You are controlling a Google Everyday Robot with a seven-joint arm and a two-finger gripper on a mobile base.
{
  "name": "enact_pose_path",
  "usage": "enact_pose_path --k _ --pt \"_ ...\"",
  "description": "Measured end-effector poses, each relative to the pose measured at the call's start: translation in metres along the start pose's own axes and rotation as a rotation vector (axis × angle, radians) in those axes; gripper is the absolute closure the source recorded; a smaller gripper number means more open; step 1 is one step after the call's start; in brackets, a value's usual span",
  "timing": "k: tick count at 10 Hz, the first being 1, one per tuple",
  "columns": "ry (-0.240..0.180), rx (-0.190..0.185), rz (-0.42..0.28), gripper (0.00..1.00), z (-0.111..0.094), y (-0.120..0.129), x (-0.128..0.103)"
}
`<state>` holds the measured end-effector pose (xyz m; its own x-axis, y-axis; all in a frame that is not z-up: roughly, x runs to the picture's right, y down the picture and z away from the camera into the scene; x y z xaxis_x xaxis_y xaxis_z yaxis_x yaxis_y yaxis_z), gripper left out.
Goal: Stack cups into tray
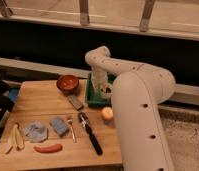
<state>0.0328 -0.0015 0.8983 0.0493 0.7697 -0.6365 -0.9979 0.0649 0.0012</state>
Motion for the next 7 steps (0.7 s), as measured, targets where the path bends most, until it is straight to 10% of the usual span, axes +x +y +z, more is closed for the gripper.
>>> enact_pose_path --k 7 --pt "-0.134 -0.002 0.055 0.20 -0.069 -0.030 -0.028"
